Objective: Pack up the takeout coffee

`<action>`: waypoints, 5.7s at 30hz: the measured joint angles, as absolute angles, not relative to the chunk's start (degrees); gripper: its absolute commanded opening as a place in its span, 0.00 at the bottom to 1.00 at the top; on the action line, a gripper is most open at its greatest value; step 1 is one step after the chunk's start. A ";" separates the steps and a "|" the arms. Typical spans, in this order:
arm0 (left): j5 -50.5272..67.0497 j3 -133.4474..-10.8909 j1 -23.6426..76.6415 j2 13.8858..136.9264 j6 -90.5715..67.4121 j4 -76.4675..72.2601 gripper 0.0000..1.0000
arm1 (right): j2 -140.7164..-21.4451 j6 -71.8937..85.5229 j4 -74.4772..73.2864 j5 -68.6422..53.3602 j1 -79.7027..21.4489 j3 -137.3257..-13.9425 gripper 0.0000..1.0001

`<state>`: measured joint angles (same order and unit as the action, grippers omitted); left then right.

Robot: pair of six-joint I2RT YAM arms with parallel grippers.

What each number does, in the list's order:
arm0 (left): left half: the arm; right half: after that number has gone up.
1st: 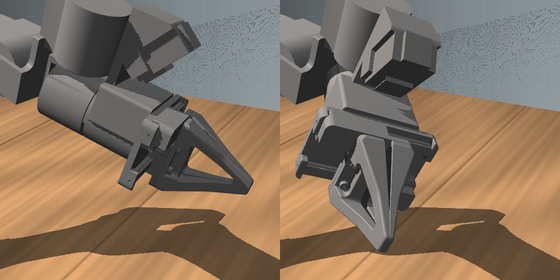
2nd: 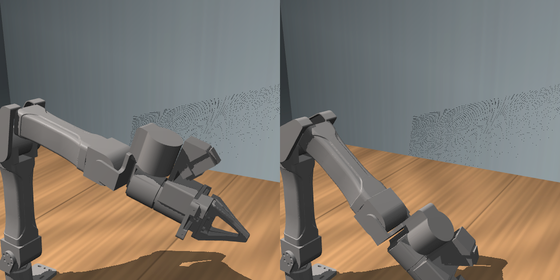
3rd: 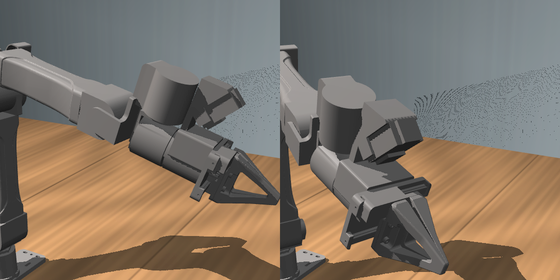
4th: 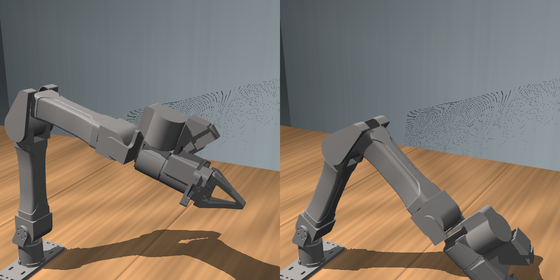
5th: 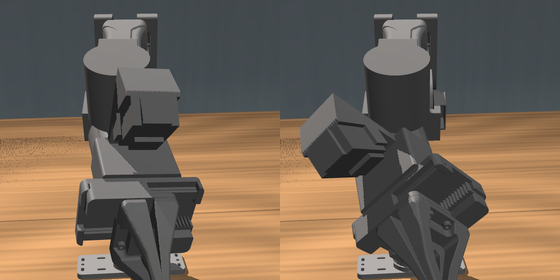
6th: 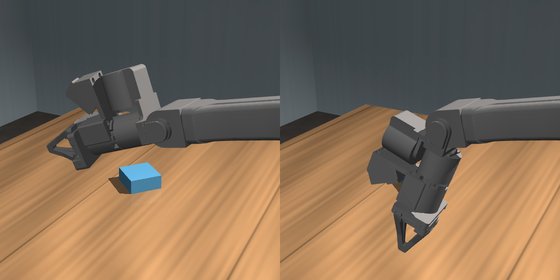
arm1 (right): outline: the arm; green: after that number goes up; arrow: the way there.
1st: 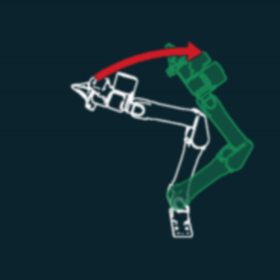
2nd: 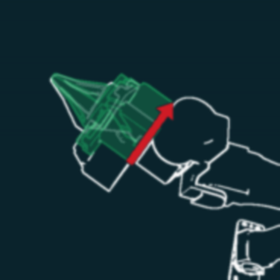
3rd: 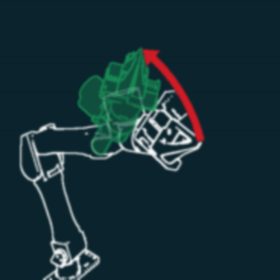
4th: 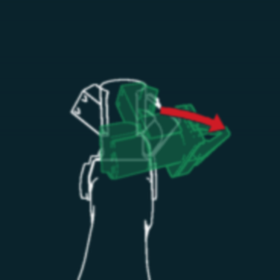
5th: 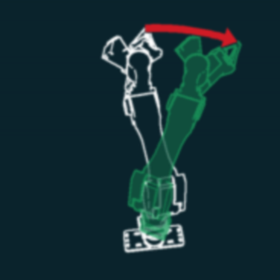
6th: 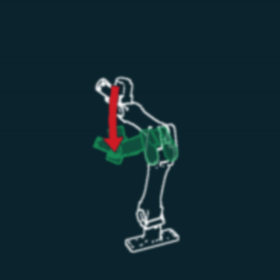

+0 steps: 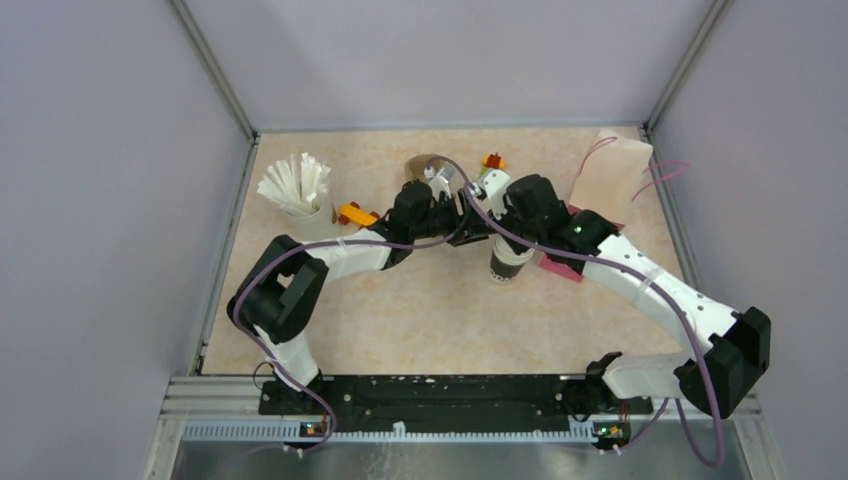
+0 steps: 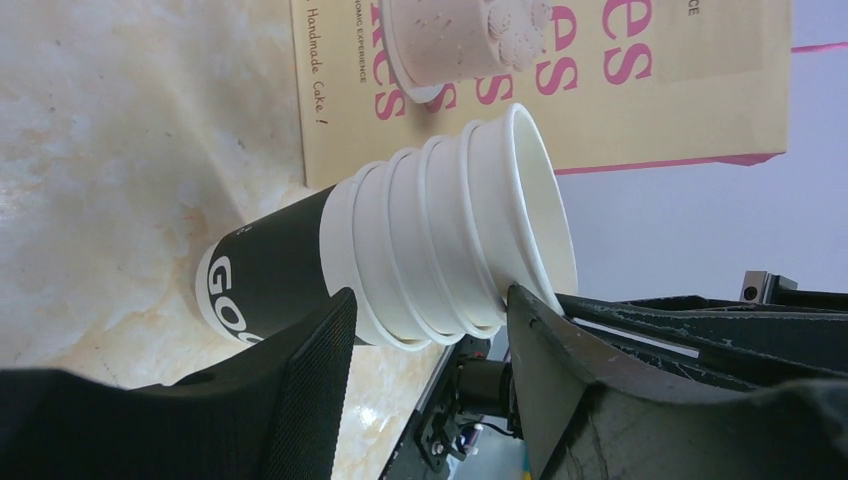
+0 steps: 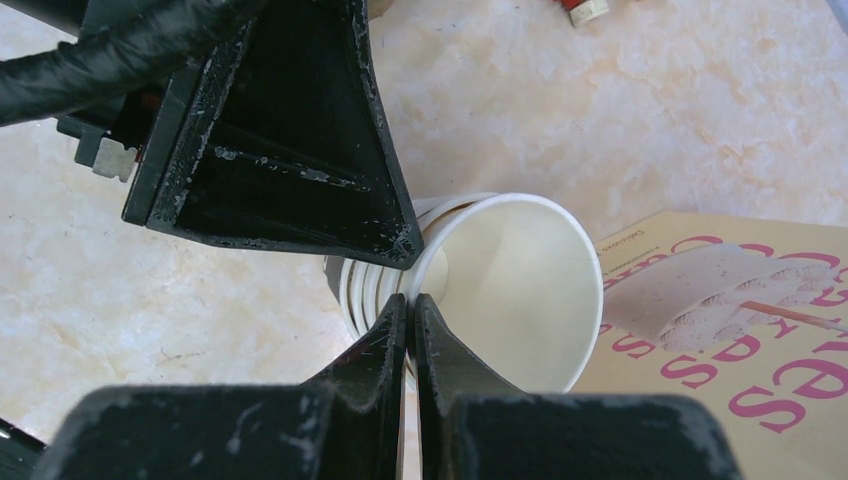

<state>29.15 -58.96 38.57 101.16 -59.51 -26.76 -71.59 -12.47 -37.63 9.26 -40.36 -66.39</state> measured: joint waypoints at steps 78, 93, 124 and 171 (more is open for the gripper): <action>29.85 -60.95 38.15 102.87 -66.39 -28.01 0.67 | -71.29 -13.37 -30.06 13.89 -40.38 -65.23 0.00; 26.55 -60.95 40.47 103.63 -63.96 -23.27 0.66 | -69.82 -11.18 -28.71 14.61 -40.36 -63.90 0.00; -6.85 -69.89 40.40 62.41 -38.89 34.41 0.99 | -66.28 4.34 -36.64 13.39 -58.28 -78.63 0.00; -18.35 -71.13 25.17 57.34 -36.27 65.19 0.93 | -63.24 14.70 -34.33 29.45 -77.47 -68.86 0.36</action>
